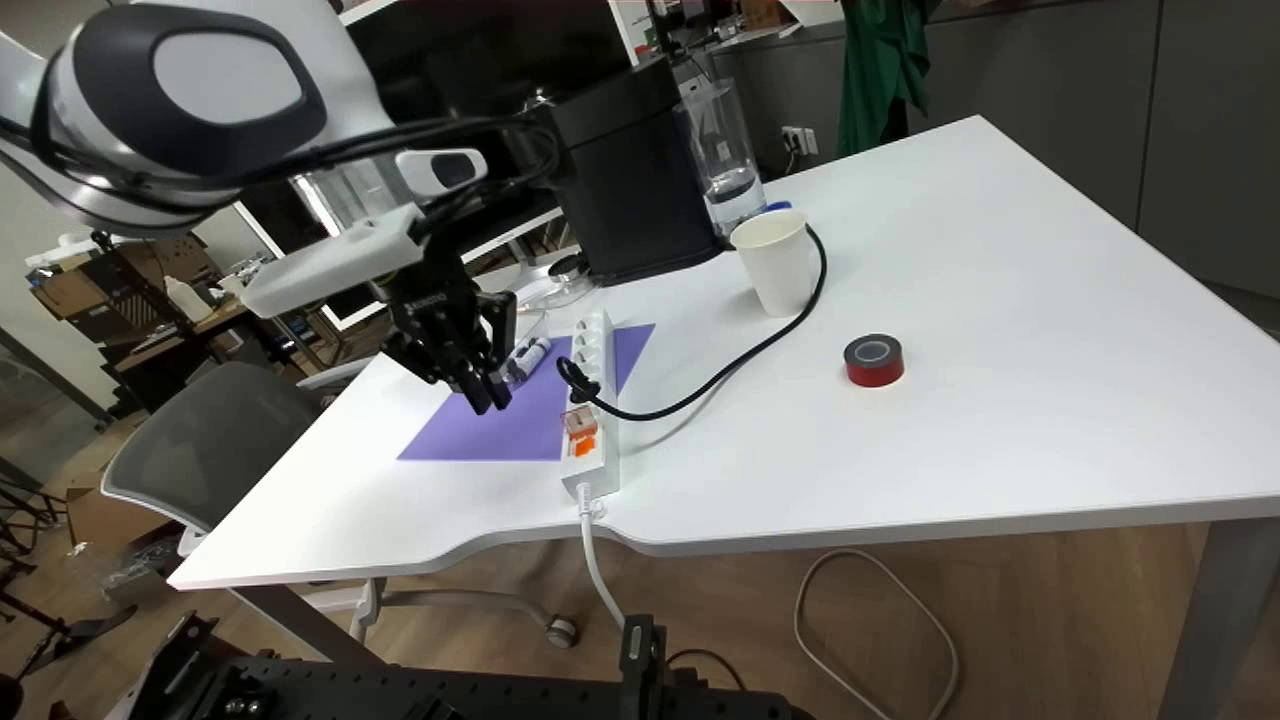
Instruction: Press the power button on the extension cord.
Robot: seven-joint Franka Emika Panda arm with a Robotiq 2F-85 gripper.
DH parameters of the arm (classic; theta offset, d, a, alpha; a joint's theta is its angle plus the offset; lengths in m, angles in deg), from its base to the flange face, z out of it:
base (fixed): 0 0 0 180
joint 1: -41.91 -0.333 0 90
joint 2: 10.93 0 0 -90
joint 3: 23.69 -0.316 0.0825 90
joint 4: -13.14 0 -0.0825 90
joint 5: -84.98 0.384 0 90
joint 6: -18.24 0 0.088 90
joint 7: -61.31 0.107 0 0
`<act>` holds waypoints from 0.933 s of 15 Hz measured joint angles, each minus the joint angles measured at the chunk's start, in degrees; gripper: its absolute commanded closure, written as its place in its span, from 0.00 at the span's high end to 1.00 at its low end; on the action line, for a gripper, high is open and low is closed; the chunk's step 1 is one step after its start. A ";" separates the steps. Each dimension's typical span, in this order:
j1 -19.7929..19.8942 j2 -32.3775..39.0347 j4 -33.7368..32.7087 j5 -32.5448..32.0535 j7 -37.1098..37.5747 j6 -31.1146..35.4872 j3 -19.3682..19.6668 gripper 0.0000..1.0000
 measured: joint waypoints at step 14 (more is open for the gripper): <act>2.42 5.36 -1.52 1.27 -10.33 1.87 1.31 0.00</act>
